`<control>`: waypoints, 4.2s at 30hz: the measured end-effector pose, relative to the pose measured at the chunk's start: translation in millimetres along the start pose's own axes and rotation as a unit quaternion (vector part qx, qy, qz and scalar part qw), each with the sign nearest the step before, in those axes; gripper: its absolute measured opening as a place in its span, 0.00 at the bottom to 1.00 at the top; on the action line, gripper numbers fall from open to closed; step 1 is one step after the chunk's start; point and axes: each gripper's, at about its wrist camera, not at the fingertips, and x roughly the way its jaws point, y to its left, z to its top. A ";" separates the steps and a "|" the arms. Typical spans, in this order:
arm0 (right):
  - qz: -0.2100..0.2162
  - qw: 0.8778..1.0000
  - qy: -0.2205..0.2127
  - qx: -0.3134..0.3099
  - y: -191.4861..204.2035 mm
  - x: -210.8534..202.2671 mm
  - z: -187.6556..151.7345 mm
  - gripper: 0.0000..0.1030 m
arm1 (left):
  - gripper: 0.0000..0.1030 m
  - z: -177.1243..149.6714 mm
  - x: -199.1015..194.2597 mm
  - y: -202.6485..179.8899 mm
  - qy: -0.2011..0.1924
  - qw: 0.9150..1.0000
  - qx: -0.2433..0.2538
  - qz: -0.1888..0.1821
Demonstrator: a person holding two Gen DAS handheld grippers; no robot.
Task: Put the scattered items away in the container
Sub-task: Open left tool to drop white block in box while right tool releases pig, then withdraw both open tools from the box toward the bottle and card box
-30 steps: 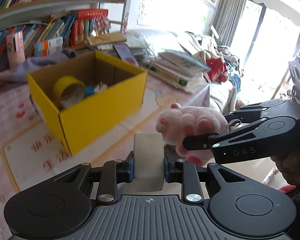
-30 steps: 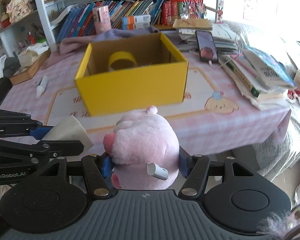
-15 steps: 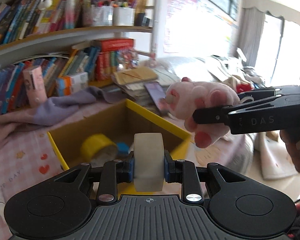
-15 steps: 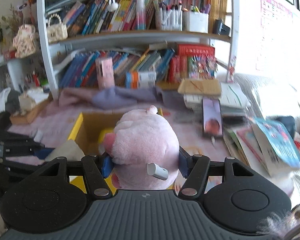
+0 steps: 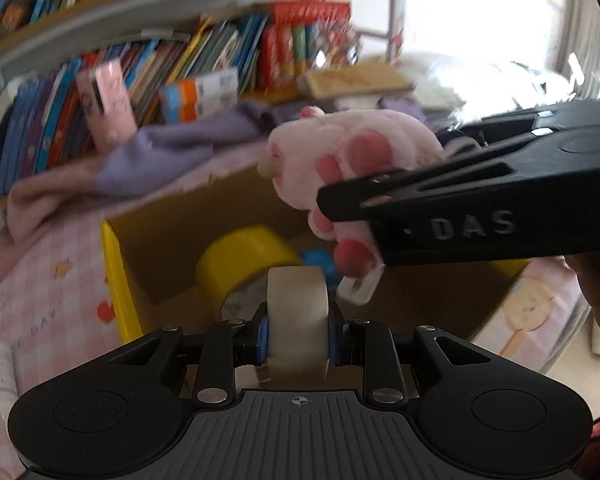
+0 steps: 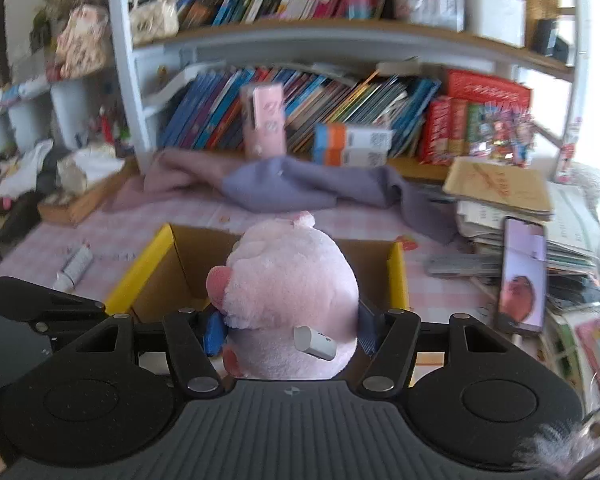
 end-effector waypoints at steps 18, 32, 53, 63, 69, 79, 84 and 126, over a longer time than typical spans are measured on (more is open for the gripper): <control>0.010 0.998 0.059 -0.010 -20.8 63.9 1.5 0.82 | 0.48 2.1 33.9 -1.9 0.052 0.998 -0.012 0.032; 0.012 1.000 -0.002 -0.008 -21.3 24.3 2.2 0.82 | 0.69 6.0 -5.1 -8.9 -0.006 0.998 -0.011 0.054; -0.028 0.991 -0.119 -0.062 6.2 -37.9 -23.1 0.82 | 0.94 -22.5 -69.3 3.3 -0.084 0.980 -0.067 0.165; -0.082 0.992 -0.088 -0.033 23.3 -54.8 -36.2 0.86 | 0.96 -40.9 -84.5 10.3 -0.102 0.985 -0.052 0.131; -0.126 0.988 -0.087 -0.014 49.6 -75.3 -50.3 0.86 | 0.97 -61.8 -103.0 20.1 -0.118 0.987 -0.043 0.099; -0.202 0.975 -0.092 0.006 117.3 -121.7 -86.5 0.86 | 0.97 -119.0 -151.4 41.8 -0.153 0.985 -0.039 0.067; -0.215 0.974 -0.069 0.033 150.7 -138.8 -112.2 0.86 | 0.97 -149.5 -169.8 53.0 -0.134 0.989 -0.039 0.041; 0.002 0.998 0.017 -0.054 314.2 -103.4 -103.8 0.49 | 0.97 -251.7 -253.9 148.0 -0.090 0.973 -0.143 0.157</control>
